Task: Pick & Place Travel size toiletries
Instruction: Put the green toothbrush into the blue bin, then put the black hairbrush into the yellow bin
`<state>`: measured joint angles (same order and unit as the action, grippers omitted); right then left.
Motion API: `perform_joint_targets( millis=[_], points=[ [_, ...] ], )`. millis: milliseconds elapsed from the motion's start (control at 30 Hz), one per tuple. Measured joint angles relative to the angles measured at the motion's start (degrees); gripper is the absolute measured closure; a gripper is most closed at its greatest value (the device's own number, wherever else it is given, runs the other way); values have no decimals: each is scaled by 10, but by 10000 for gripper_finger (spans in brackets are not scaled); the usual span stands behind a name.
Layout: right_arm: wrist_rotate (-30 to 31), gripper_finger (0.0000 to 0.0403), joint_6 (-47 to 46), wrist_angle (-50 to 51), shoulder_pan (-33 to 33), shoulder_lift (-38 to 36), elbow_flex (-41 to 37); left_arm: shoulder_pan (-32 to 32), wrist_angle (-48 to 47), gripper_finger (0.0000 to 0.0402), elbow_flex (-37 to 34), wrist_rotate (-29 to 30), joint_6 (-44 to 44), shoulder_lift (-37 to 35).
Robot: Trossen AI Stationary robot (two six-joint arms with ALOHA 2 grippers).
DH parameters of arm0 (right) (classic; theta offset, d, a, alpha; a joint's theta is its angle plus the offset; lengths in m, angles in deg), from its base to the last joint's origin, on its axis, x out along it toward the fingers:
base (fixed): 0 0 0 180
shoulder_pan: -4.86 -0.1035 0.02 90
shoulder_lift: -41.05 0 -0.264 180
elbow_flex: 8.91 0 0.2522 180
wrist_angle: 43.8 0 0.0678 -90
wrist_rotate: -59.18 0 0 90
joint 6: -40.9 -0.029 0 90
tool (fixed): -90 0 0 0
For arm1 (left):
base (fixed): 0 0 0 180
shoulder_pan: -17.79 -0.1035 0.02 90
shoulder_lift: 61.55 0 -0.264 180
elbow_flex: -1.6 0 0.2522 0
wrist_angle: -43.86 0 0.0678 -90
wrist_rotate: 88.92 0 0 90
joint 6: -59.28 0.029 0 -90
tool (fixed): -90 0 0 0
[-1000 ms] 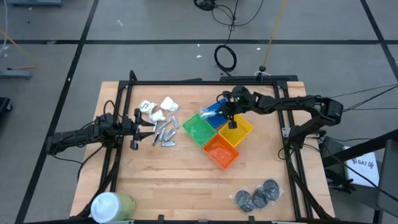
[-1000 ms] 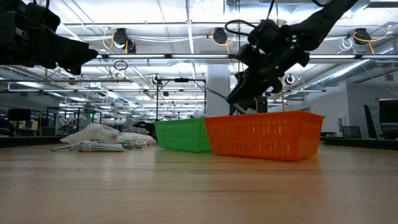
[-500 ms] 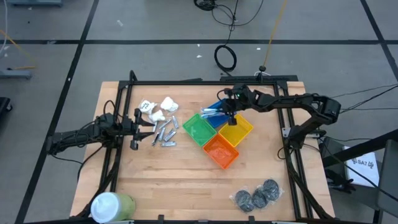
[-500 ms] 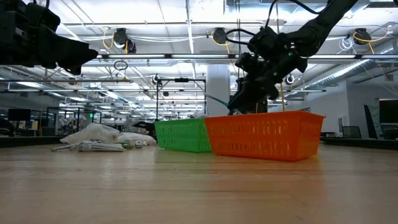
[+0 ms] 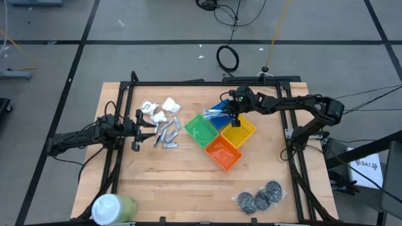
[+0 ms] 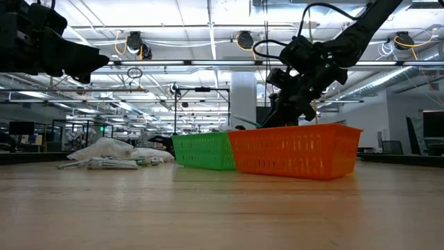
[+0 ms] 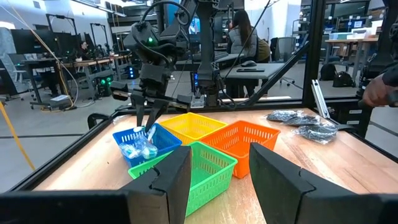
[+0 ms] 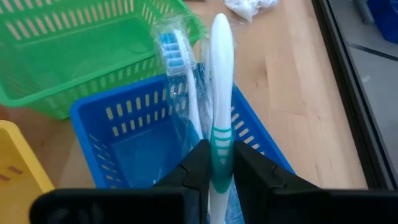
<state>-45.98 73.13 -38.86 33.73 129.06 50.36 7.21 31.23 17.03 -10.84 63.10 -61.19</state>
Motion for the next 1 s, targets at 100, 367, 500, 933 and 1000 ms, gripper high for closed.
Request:
perform_joint_targets(
  millis=[100, 367, 500, 933, 1000],
  points=[
    [0, 348, 0, 1, 0, 0, 0, 0, 0, 243, 0, 0, 0, 0],
    [0, 333, 0, 0, 0, 0, 0, 0, 0, 243, 0, 0, 0, 0],
    [0, 314, 0, 0, 0, 0, 0, 0, 0, 243, 0, 0, 0, 0],
    [21, 257, -21, -8, -43, -76, -1, 0, 0, 243, 0, 0, 0, 0],
    [36, 257, -25, -9, -69, -111, -1, 0, 0, 243, 0, 0, 0, 0]
  ],
)
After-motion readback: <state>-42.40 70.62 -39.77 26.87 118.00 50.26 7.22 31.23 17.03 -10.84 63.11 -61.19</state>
